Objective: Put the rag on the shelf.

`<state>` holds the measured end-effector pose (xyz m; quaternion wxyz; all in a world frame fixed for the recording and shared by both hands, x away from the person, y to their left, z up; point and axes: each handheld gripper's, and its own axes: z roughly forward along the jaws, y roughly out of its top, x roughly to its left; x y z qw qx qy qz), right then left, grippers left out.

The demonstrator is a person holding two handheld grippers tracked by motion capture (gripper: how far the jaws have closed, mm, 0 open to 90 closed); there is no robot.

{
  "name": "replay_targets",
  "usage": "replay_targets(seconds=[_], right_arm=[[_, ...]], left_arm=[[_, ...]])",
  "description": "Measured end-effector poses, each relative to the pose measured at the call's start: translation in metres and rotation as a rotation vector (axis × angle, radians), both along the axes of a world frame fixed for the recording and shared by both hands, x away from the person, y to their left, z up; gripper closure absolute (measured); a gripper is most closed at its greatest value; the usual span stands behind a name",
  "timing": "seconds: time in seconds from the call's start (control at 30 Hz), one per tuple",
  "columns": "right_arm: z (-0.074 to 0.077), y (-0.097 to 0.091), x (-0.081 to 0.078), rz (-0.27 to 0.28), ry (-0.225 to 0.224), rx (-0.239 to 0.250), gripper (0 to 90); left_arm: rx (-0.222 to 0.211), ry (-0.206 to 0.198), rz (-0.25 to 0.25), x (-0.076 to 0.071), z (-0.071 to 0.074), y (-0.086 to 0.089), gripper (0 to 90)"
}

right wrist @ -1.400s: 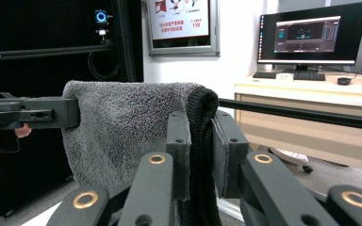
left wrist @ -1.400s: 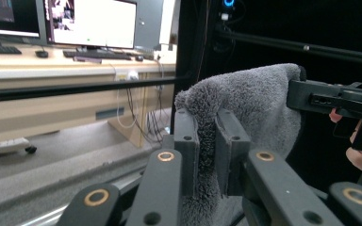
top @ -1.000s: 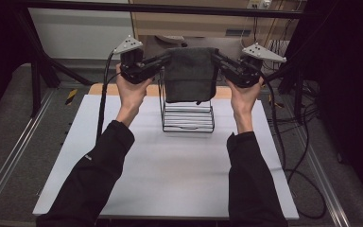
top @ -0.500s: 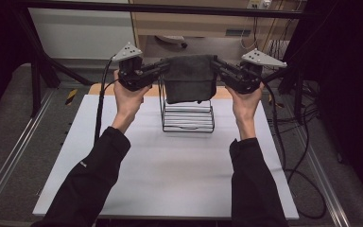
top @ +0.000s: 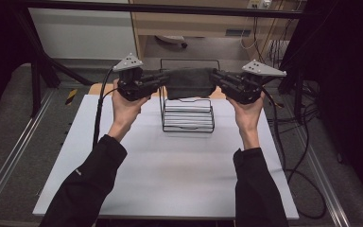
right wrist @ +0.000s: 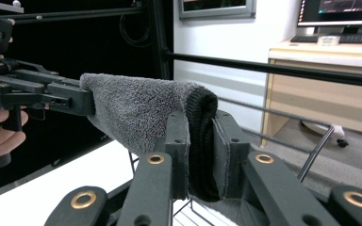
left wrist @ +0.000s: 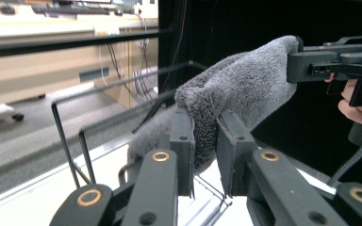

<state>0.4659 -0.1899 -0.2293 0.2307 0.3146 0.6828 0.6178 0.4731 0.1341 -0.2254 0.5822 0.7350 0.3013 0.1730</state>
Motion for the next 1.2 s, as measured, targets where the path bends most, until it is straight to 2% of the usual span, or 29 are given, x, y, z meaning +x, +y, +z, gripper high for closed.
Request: replay_targets(seconds=[0.13, 0.27, 0.37, 0.5, 0.6, 0.67, 0.73, 0.8, 0.93, 1.07, 1.2], right_arm=[[-0.005, 0.000, -0.001, 0.006, 0.004, 0.000, 78.4], [-0.006, -0.001, -0.002, 0.003, 0.003, 0.000, 78.2], [-0.008, -0.001, -0.002, 0.004, 0.000, 0.002, 77.8], [-0.010, -0.001, -0.004, 0.007, -0.007, -0.005, 77.1], [-0.012, -0.002, -0.005, 0.010, -0.007, -0.008, 76.1], [-0.013, -0.003, -0.006, 0.013, -0.012, -0.011, 74.9], [-0.014, -0.004, -0.007, 0.018, -0.008, -0.011, 74.3], [-0.015, -0.005, -0.007, 0.019, -0.008, -0.017, 73.8], [-0.015, -0.006, -0.009, 0.030, -0.001, -0.026, 70.4], [-0.014, -0.007, -0.012, 0.044, 0.009, -0.019, 57.6], [-0.015, -0.007, -0.015, 0.054, 0.009, -0.046, 47.0]], left_arm=[[0.026, 0.047, 0.005, -0.005, 0.004, 0.005, 72.8], [0.019, 0.047, 0.048, -0.008, 0.013, 0.013, 72.1], [-0.006, 0.069, 0.083, -0.002, 0.021, 0.018, 76.5], [-0.032, 0.116, 0.080, 0.008, 0.025, 0.016, 83.5], [-0.041, 0.135, 0.047, 0.011, 0.024, 0.010, 87.4], [-0.021, 0.130, 0.025, 0.010, 0.022, 0.004, 89.1], [0.019, 0.118, 0.017, 0.006, 0.019, -0.003, 89.2], [0.041, 0.110, 0.011, 0.004, 0.018, -0.006, 89.3], [0.065, 0.109, 0.008, 0.001, 0.015, -0.008, 89.3], [0.084, 0.111, -0.004, -0.001, 0.010, -0.007, 89.3], [0.102, 0.111, -0.010, -0.002, 0.001, -0.007, 89.3]])
